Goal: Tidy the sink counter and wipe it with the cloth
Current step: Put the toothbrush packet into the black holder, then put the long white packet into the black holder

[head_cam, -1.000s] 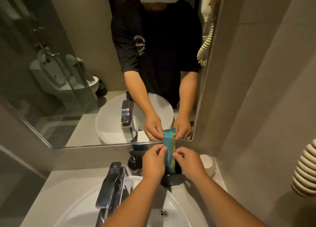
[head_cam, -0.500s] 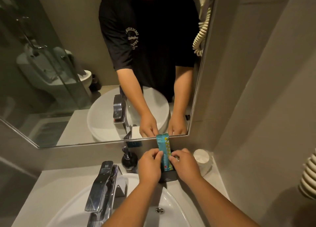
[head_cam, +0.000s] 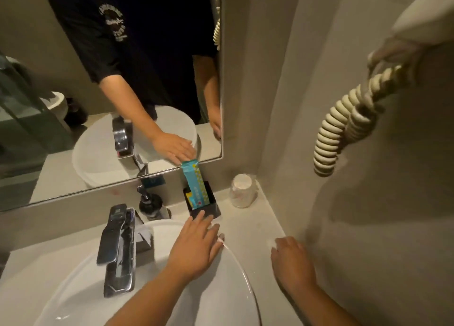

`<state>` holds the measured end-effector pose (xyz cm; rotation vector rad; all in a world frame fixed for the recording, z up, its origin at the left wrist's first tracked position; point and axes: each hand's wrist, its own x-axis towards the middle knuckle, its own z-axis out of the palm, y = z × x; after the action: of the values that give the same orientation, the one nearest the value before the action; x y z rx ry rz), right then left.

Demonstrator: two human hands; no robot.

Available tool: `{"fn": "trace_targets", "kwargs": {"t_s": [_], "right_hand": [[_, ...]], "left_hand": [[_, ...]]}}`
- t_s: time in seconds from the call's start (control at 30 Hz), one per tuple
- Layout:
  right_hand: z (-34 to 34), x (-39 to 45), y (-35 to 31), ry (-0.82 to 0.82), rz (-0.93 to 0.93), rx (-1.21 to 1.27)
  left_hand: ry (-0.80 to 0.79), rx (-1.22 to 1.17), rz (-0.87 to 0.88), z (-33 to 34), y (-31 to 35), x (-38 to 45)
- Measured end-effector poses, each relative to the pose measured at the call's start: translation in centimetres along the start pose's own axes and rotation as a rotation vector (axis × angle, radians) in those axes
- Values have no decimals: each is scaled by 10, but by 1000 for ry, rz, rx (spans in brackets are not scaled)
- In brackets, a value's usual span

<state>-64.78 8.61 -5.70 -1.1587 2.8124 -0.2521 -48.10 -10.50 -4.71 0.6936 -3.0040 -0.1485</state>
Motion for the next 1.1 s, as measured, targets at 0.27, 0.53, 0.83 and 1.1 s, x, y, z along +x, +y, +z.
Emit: {"fn": "trace_targets", "kwargs": {"t_s": [0.27, 0.53, 0.83, 1.1], "right_hand": [[51, -33, 21, -276, 84, -199], [10, -32, 9, -293, 345, 238], [-28, -16, -9, -316, 389, 1019], [-107, 65, -94, -270, -59, 1053]], "left_hand": [[-103, 12, 57, 19, -15, 8], [-65, -27, 55, 16, -13, 7], [46, -448, -152, -14, 12, 14], [227, -1166, -463, -97, 32, 41]]}}
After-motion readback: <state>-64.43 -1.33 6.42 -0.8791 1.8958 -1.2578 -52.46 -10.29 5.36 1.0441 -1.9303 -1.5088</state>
